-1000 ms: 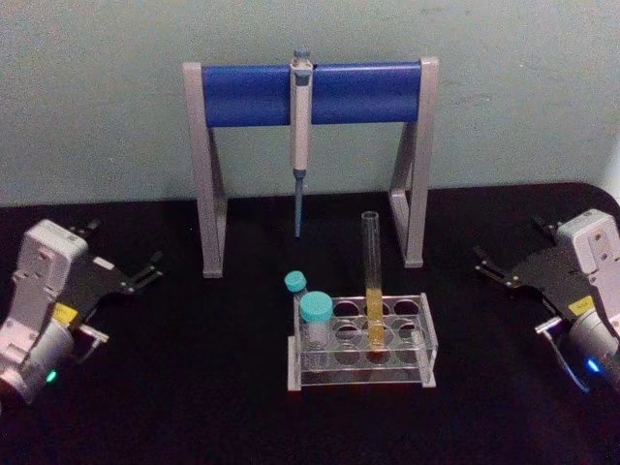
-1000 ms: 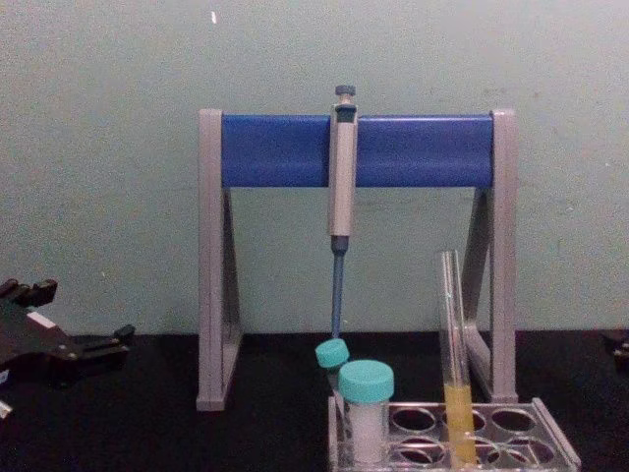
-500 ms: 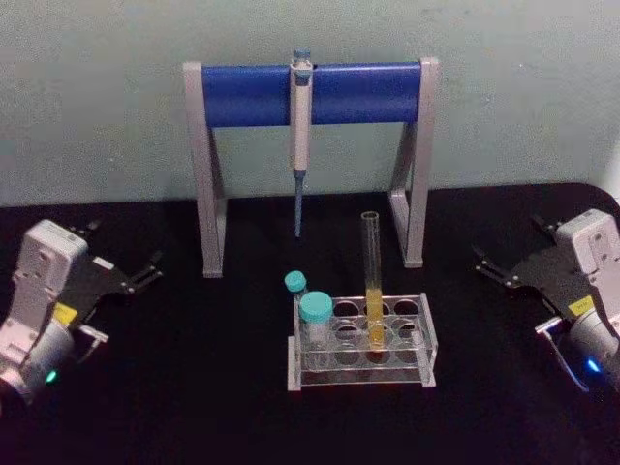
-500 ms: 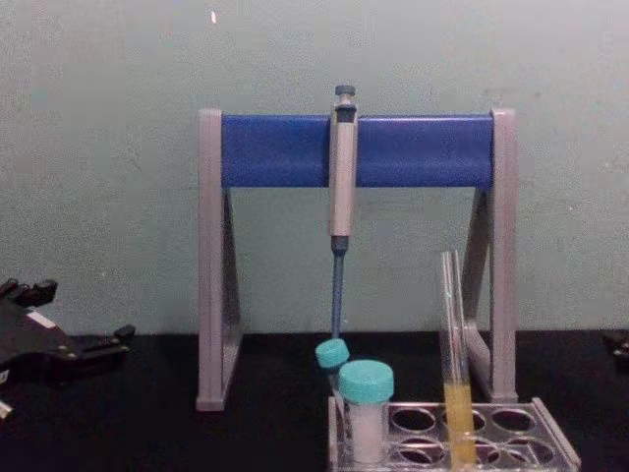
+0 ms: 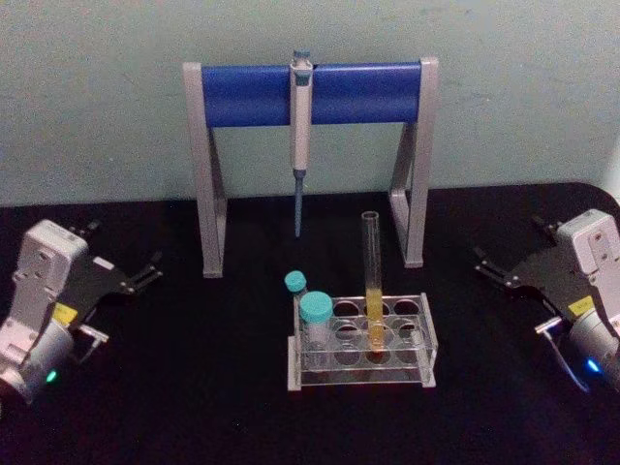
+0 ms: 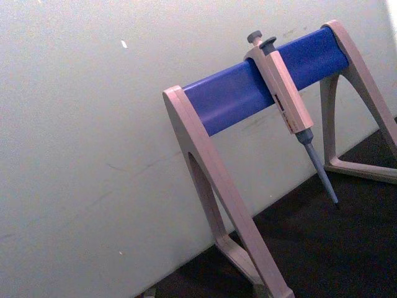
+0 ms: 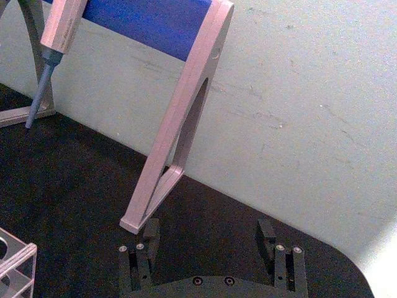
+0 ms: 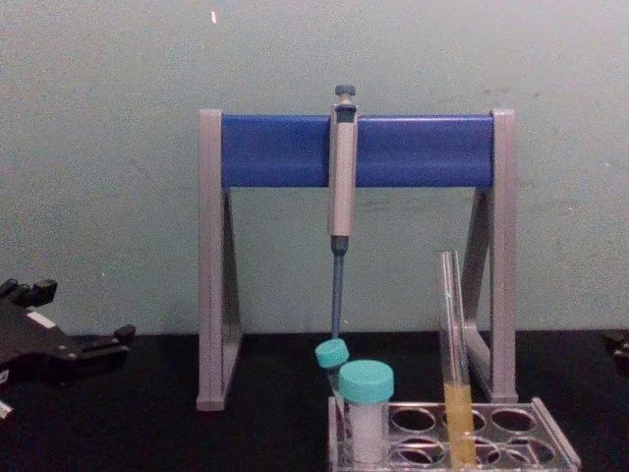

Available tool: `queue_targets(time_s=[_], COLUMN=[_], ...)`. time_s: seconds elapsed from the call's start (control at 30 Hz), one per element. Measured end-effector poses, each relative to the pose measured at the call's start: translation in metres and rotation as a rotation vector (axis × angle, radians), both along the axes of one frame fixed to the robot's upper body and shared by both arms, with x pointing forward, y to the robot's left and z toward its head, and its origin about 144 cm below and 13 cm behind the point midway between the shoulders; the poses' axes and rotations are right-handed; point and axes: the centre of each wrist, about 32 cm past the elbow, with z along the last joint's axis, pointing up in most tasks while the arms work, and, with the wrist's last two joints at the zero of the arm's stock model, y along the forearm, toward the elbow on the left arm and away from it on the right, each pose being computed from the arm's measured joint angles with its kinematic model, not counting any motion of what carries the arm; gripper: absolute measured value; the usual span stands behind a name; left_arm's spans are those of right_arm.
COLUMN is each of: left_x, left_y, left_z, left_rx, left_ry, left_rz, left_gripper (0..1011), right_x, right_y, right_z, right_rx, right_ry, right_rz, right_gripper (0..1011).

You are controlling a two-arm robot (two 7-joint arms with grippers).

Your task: Pick up the test tube from the test tube rack, shake it, then place it back into the test tube rack.

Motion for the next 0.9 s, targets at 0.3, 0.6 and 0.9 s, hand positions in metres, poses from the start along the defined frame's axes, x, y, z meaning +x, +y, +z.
queue_targets(time_s=[0.3, 0.6, 0.9], left_x=[0.0, 0.0, 0.0], left_y=[0.0, 0.0, 0.0], left_z=[0.0, 0.0, 0.0], left_rx=[0.0, 0.0, 0.0], left_ry=[0.0, 0.0, 0.0], left_rz=[0.0, 0.0, 0.0], left_gripper=[1009, 1010, 1010], right_x=[0.0, 0.0, -0.0062], right_y=[0.0, 0.0, 0.0004], right_z=[0.0, 0.0, 0.0047], right_rx=[0.0, 0.0, 0.024], right_ry=[0.0, 0.0, 0.009], right_rz=[0.0, 0.0, 0.023], right_gripper=[1000, 1000, 1000])
